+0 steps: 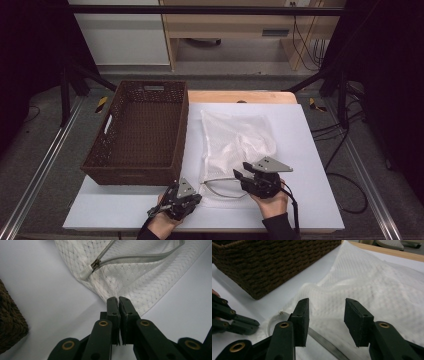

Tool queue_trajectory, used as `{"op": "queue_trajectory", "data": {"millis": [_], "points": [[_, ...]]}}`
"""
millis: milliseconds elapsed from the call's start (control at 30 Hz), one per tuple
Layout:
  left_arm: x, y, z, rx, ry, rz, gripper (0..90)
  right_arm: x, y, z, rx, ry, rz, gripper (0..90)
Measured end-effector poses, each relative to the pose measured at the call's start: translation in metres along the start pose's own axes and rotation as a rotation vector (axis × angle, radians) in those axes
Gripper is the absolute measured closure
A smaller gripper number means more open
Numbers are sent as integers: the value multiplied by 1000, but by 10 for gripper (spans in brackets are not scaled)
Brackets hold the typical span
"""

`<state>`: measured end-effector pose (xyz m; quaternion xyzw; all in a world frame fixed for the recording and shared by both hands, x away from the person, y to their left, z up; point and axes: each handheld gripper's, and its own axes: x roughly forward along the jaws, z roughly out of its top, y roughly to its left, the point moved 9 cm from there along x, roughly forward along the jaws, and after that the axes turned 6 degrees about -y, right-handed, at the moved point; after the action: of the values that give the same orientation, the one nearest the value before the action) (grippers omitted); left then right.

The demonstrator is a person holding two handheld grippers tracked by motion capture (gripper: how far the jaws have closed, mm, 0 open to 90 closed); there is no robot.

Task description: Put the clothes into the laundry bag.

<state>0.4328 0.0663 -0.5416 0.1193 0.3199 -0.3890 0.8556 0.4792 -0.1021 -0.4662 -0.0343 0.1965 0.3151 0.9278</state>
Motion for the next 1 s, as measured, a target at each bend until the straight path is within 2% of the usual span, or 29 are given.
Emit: {"op": "queue_trajectory", "data": {"millis": [200, 400, 700, 1000], "points": [[0, 0, 0, 4, -7, -1, 875, 16, 16, 8, -9, 7, 36, 549], [-2, -2, 0, 19, -2, -3, 876, 30, 25, 9, -14, 21, 54, 551], [-6, 0, 0, 22, -9, -17, 877, 46, 44, -3, -44, 94, 93, 574], [-5, -1, -3, 25, 1, -15, 875, 69, 69, -22, -68, 175, 130, 585]]}}
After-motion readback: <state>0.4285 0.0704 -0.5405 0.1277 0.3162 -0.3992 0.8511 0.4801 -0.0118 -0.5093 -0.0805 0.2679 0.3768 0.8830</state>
